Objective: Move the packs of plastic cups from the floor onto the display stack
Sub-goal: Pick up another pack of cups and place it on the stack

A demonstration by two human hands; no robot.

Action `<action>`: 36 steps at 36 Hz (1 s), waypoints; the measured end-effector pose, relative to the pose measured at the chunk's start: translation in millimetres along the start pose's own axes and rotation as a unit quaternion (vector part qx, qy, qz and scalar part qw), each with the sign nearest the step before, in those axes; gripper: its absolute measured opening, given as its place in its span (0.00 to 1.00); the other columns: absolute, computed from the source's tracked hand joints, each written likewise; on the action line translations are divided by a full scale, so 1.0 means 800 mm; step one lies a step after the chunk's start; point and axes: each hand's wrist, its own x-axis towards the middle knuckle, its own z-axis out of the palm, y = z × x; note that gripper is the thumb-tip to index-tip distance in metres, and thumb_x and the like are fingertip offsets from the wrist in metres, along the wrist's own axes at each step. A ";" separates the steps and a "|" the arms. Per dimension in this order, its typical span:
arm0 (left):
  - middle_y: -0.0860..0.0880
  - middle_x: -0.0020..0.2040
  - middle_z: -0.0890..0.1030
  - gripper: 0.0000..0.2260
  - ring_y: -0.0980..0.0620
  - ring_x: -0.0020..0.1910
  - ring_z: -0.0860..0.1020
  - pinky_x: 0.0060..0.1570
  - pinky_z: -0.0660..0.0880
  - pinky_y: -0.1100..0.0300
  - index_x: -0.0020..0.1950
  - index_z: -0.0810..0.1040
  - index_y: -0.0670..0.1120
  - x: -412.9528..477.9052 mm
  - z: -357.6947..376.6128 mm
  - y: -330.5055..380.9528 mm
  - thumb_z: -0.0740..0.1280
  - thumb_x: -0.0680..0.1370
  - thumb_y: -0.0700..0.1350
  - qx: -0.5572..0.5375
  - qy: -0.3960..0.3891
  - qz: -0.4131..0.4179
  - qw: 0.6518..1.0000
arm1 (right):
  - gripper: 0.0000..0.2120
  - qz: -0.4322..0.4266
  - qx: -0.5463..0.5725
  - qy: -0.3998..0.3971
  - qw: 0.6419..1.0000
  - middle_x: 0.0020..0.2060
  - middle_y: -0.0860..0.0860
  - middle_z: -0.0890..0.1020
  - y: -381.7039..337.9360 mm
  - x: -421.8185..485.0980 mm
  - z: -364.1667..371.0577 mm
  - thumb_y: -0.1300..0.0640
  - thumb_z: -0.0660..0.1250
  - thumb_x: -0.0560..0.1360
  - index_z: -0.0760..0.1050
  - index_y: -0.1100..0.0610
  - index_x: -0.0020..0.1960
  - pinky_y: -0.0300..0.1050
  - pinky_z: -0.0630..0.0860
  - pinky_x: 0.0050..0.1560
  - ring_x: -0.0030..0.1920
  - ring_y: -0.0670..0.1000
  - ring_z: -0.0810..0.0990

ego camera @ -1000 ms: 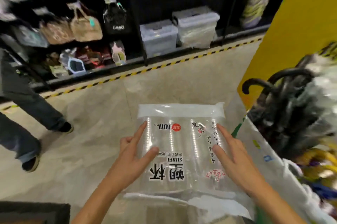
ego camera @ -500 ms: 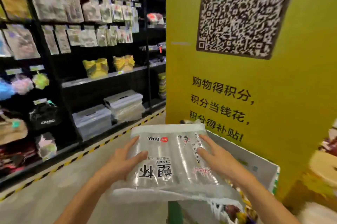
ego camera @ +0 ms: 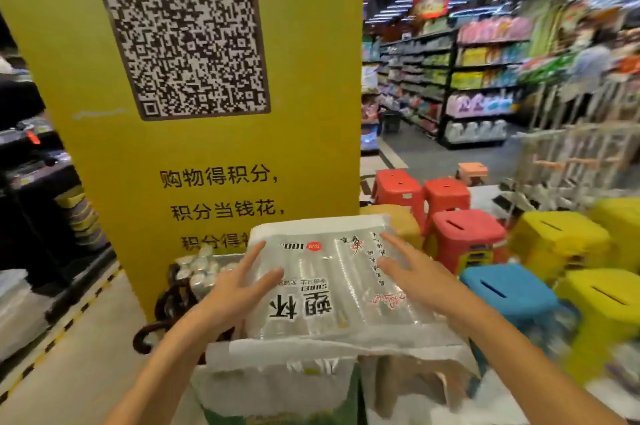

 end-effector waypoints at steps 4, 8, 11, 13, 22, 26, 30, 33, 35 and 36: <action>0.45 0.81 0.54 0.36 0.44 0.80 0.48 0.75 0.54 0.39 0.72 0.49 0.79 0.021 0.063 0.040 0.60 0.67 0.79 0.006 -0.079 0.032 0.996 | 0.27 0.066 -0.006 0.075 0.995 0.76 0.44 0.63 0.052 -0.063 -0.050 0.39 0.60 0.80 0.56 0.35 0.76 0.48 0.62 0.70 0.75 0.51 0.64; 0.45 0.81 0.51 0.35 0.42 0.80 0.51 0.72 0.61 0.35 0.65 0.50 0.85 0.029 0.144 0.092 0.63 0.62 0.81 -0.025 -0.149 0.063 0.986 | 0.28 0.121 0.006 0.138 0.983 0.75 0.44 0.66 0.111 -0.138 -0.099 0.40 0.62 0.79 0.58 0.37 0.77 0.50 0.64 0.72 0.73 0.51 0.67; 0.50 0.81 0.54 0.33 0.46 0.80 0.52 0.74 0.57 0.37 0.67 0.53 0.82 0.016 0.207 0.142 0.63 0.65 0.78 -0.031 -0.211 0.126 0.969 | 0.28 0.162 0.002 0.178 0.971 0.77 0.44 0.62 0.152 -0.205 -0.135 0.40 0.61 0.79 0.57 0.38 0.77 0.50 0.63 0.73 0.75 0.51 0.64; 0.51 0.81 0.55 0.35 0.48 0.79 0.51 0.76 0.54 0.42 0.73 0.54 0.75 0.004 0.252 0.177 0.63 0.69 0.75 -0.019 -0.237 0.167 0.957 | 0.28 0.192 -0.008 0.206 0.960 0.77 0.42 0.61 0.174 -0.255 -0.158 0.40 0.60 0.80 0.56 0.38 0.78 0.47 0.62 0.72 0.76 0.50 0.63; 0.56 0.74 0.65 0.31 0.53 0.73 0.64 0.73 0.61 0.54 0.75 0.57 0.67 -0.104 0.444 0.335 0.65 0.74 0.64 -0.030 -0.378 0.272 0.885 | 0.26 0.303 0.037 0.343 0.888 0.75 0.42 0.64 0.266 -0.487 -0.242 0.41 0.60 0.81 0.58 0.36 0.76 0.40 0.64 0.63 0.74 0.49 0.66; 0.55 0.75 0.66 0.32 0.50 0.74 0.65 0.74 0.61 0.47 0.69 0.58 0.78 -0.154 0.537 0.394 0.65 0.67 0.75 -0.021 -0.431 0.304 0.849 | 0.27 0.334 0.038 0.370 0.866 0.77 0.39 0.61 0.303 -0.593 -0.277 0.39 0.58 0.81 0.54 0.35 0.77 0.39 0.63 0.59 0.74 0.48 0.66; 0.59 0.73 0.62 0.34 0.50 0.75 0.64 0.73 0.64 0.45 0.72 0.58 0.74 -0.220 0.611 0.454 0.65 0.68 0.74 -0.020 -0.464 0.330 0.822 | 0.27 0.363 0.049 0.428 0.826 0.77 0.40 0.62 0.338 -0.686 -0.302 0.36 0.59 0.79 0.55 0.30 0.75 0.44 0.65 0.64 0.73 0.50 0.67; 0.59 0.76 0.62 0.36 0.51 0.74 0.66 0.72 0.65 0.48 0.68 0.60 0.77 -0.262 0.663 0.493 0.64 0.61 0.80 -0.016 -0.477 0.352 0.805 | 0.27 0.383 0.047 0.454 0.803 0.77 0.41 0.61 0.359 -0.742 -0.318 0.36 0.59 0.78 0.55 0.31 0.75 0.43 0.66 0.65 0.73 0.49 0.67; 0.55 0.76 0.63 0.35 0.48 0.74 0.65 0.72 0.64 0.50 0.73 0.59 0.72 -0.291 0.692 0.517 0.63 0.68 0.75 0.012 -0.475 0.369 0.799 | 0.28 0.397 0.047 0.463 0.791 0.77 0.40 0.61 0.372 -0.773 -0.330 0.36 0.59 0.78 0.55 0.31 0.76 0.42 0.68 0.63 0.72 0.48 0.69; 0.53 0.78 0.61 0.33 0.48 0.75 0.64 0.72 0.62 0.49 0.75 0.57 0.69 -0.303 0.703 0.529 0.63 0.72 0.71 0.025 -0.471 0.370 0.800 | 0.28 0.406 0.043 0.464 0.786 0.77 0.41 0.62 0.378 -0.786 -0.336 0.36 0.59 0.78 0.55 0.32 0.76 0.42 0.69 0.63 0.71 0.49 0.70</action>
